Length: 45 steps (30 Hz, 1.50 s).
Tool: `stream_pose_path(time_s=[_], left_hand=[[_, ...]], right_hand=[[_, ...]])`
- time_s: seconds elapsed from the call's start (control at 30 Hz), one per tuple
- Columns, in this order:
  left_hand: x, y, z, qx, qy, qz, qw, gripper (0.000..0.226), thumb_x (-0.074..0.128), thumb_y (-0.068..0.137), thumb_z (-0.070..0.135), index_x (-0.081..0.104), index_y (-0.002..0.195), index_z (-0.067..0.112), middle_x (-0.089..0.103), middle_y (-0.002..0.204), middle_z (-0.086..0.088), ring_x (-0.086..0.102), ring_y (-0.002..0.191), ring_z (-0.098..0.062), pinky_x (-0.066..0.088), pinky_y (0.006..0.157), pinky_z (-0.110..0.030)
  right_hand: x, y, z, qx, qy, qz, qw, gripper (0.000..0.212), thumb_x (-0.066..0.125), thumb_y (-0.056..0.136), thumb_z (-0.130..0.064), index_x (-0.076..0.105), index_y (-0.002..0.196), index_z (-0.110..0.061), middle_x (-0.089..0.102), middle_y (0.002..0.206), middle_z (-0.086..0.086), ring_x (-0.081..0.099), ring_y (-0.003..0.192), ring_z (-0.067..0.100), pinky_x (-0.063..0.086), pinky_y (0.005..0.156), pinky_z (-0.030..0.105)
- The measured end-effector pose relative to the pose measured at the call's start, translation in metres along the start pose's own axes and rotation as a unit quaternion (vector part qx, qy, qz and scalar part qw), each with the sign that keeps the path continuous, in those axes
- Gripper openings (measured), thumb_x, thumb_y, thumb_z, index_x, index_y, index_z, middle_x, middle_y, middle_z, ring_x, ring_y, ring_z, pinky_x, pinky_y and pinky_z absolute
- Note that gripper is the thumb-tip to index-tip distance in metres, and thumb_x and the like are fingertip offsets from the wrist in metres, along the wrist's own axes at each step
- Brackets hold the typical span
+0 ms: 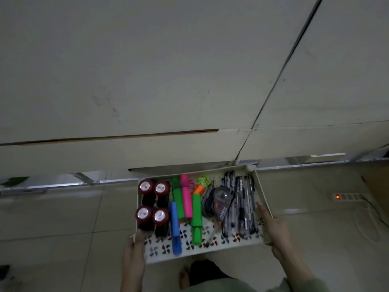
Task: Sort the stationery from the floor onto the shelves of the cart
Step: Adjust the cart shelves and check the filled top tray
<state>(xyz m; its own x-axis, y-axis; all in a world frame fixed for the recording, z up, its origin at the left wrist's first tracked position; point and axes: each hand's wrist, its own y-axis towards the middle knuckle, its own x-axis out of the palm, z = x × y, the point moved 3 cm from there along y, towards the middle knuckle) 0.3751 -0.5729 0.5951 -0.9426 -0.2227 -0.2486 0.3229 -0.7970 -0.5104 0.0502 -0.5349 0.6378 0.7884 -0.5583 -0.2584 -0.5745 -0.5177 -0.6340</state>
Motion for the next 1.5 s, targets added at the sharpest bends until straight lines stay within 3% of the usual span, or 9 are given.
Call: stream_pose_path(time_s=[0.13, 0.3, 0.4, 0.63, 0.9, 1.07, 1.23, 1.37, 1.5], left_hand=[[0.017, 0.023, 0.039, 0.048, -0.003, -0.028, 0.998, 0.033, 0.037, 0.097, 0.033, 0.056, 0.092, 0.006, 0.060, 0.077, -0.009, 0.056, 0.079, -0.026, 0.043, 0.067, -0.031], [0.036, 0.066, 0.072, 0.084, 0.016, -0.050, 0.995, 0.053, 0.035, 0.096, 0.045, 0.059, 0.113, 0.002, 0.066, 0.105, -0.019, 0.061, 0.099, -0.033, 0.048, 0.081, -0.039], [0.046, 0.078, 0.095, 0.089, 0.018, -0.059, 0.994, 0.055, 0.034, 0.095, 0.048, 0.056, 0.122, 0.005, 0.061, 0.117, -0.012, 0.057, 0.107, -0.026, 0.046, 0.094, -0.041], [0.063, 0.108, 0.120, 0.093, 0.023, -0.056, 0.994, 0.049, 0.035, 0.097, 0.043, 0.054, 0.109, -0.001, 0.057, 0.106, -0.013, 0.052, 0.095, -0.025, 0.038, 0.079, -0.034], [0.068, 0.124, 0.126, 0.075, 0.008, -0.056, 0.996, 0.059, 0.038, 0.095, 0.048, 0.055, 0.115, -0.005, 0.060, 0.115, -0.023, 0.056, 0.106, -0.035, 0.042, 0.085, -0.038], [0.069, 0.124, 0.129, 0.073, 0.008, -0.059, 0.996, 0.056, 0.038, 0.096, 0.045, 0.054, 0.115, -0.006, 0.059, 0.116, -0.023, 0.055, 0.100, -0.030, 0.040, 0.080, -0.035], [0.067, 0.122, 0.132, 0.071, 0.013, -0.065, 0.995, 0.049, 0.037, 0.096, 0.043, 0.053, 0.106, -0.002, 0.057, 0.105, -0.019, 0.052, 0.092, -0.026, 0.037, 0.076, -0.033], [0.072, 0.126, 0.131, 0.077, -0.009, -0.061, 0.995, 0.046, 0.039, 0.096, 0.042, 0.054, 0.105, -0.001, 0.058, 0.102, -0.017, 0.053, 0.093, -0.027, 0.038, 0.076, -0.034], [0.077, 0.135, 0.134, 0.074, -0.015, -0.051, 0.996, 0.051, 0.040, 0.095, 0.043, 0.055, 0.102, -0.004, 0.059, 0.098, -0.019, 0.055, 0.089, -0.030, 0.043, 0.068, -0.037]], right_hand=[[0.018, 0.024, -0.030, -0.016, 0.020, 0.000, 1.000, 0.035, 0.064, 0.084, -0.039, 0.060, 0.072, -0.007, 0.049, 0.053, 0.009, 0.045, 0.054, 0.020, 0.035, 0.050, 0.029], [0.042, 0.057, -0.057, -0.027, 0.059, 0.002, 0.998, 0.044, 0.067, 0.084, -0.035, 0.065, 0.099, 0.006, 0.062, 0.078, 0.015, 0.058, 0.070, 0.025, 0.045, 0.061, 0.033], [0.053, 0.075, -0.075, -0.040, 0.051, 0.002, 0.998, 0.041, 0.065, 0.086, -0.036, 0.065, 0.095, 0.005, 0.066, 0.091, 0.021, 0.056, 0.070, 0.022, 0.042, 0.060, 0.030], [0.066, 0.122, -0.095, -0.076, -0.046, 0.029, 0.996, 0.052, 0.066, 0.075, -0.058, 0.053, 0.063, -0.008, 0.067, 0.101, 0.028, 0.064, 0.096, 0.040, 0.051, 0.088, 0.053], [0.072, 0.110, -0.114, -0.065, -0.005, 0.028, 0.997, 0.048, 0.068, 0.078, -0.048, 0.058, 0.073, -0.002, 0.062, 0.088, 0.018, 0.060, 0.081, 0.029, 0.052, 0.075, 0.043], [0.073, 0.120, -0.111, -0.063, -0.028, 0.035, 0.997, 0.055, 0.064, 0.075, -0.060, 0.058, 0.072, -0.005, 0.067, 0.094, 0.021, 0.065, 0.096, 0.039, 0.052, 0.087, 0.054], [0.074, 0.118, -0.112, -0.072, -0.072, 0.045, 0.994, 0.061, 0.046, 0.083, -0.066, 0.047, 0.058, -0.011, 0.065, 0.091, 0.028, 0.064, 0.088, 0.036, 0.051, 0.088, 0.051], [0.076, 0.120, -0.117, -0.082, -0.057, 0.035, 0.994, 0.056, 0.043, 0.086, -0.064, 0.043, 0.057, -0.016, 0.053, 0.078, 0.018, 0.052, 0.074, 0.026, 0.045, 0.070, 0.039], [0.078, 0.129, -0.120, -0.035, 0.003, 0.018, 0.999, 0.046, 0.054, 0.078, -0.065, 0.051, 0.067, -0.020, 0.059, 0.078, 0.007, 0.058, 0.076, 0.024, 0.053, 0.078, 0.040]])
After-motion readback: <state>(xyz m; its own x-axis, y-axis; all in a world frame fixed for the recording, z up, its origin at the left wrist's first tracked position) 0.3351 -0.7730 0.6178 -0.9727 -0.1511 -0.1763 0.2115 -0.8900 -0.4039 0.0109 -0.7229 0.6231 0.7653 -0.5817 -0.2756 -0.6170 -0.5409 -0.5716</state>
